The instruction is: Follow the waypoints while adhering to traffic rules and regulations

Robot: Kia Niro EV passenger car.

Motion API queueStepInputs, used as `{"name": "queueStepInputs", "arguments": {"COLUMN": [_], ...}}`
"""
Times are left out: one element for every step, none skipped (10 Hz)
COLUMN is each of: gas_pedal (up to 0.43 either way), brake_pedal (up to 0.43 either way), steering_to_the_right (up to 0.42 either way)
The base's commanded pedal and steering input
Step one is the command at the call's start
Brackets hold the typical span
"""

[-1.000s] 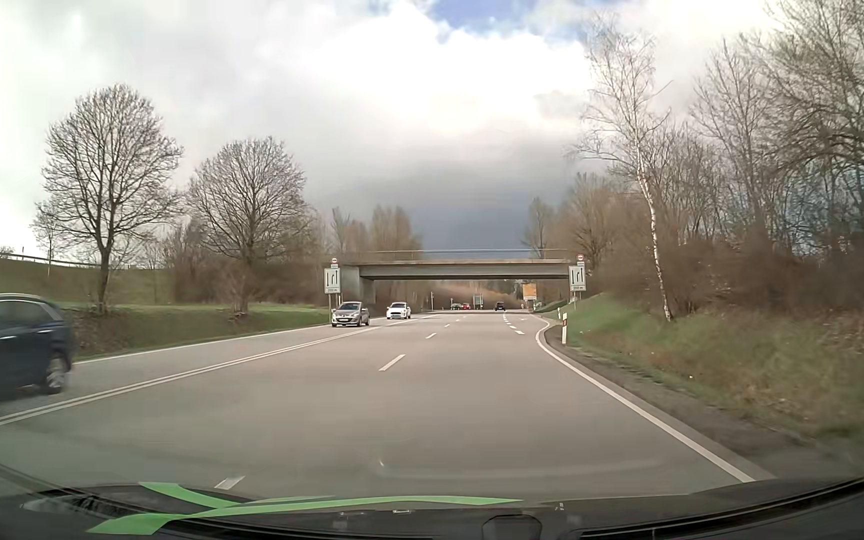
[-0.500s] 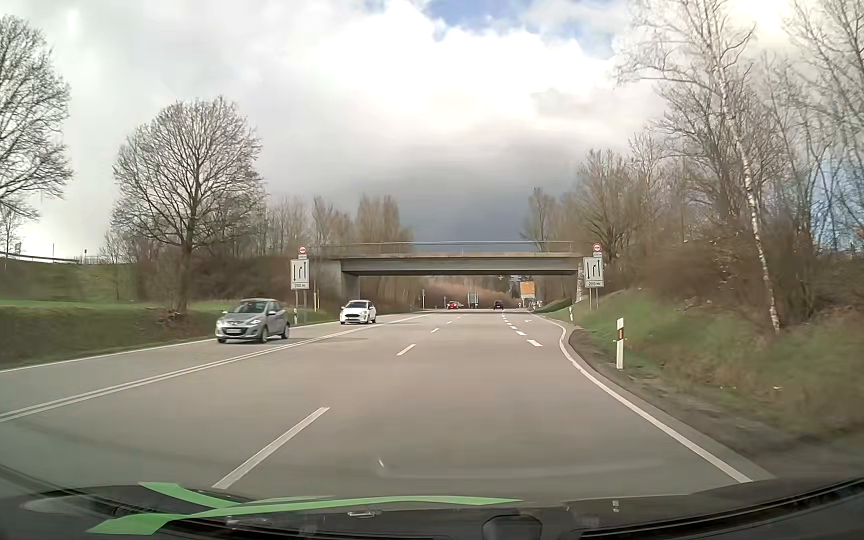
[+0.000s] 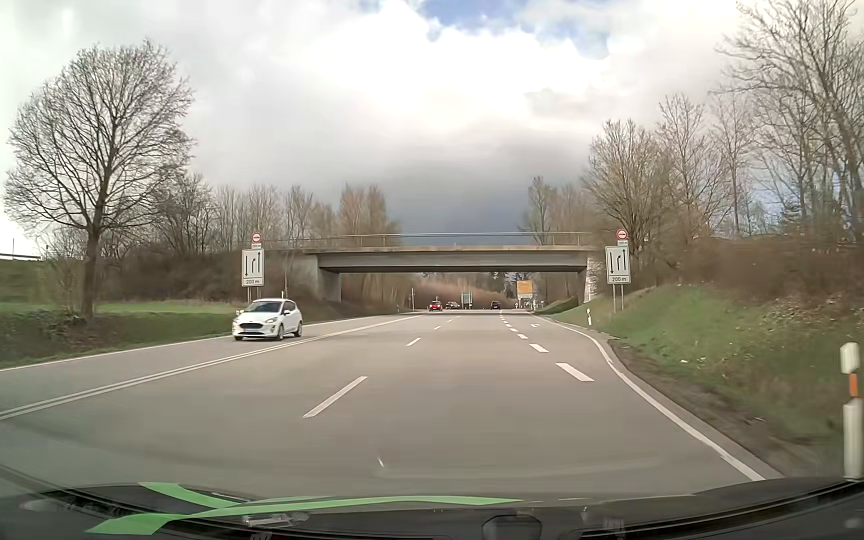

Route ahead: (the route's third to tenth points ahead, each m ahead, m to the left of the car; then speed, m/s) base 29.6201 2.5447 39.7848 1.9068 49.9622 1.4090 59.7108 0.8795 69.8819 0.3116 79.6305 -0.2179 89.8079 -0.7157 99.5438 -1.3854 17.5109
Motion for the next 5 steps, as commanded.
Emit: {"name": "queueStepInputs", "arguments": {"gas_pedal": [0.197,0.197,0.197,0.197,0.197], "brake_pedal": [0.0,0.0,0.0,0.0,0.0], "steering_to_the_right": [0.004,0.003,0.002,0.002,0.003]}}
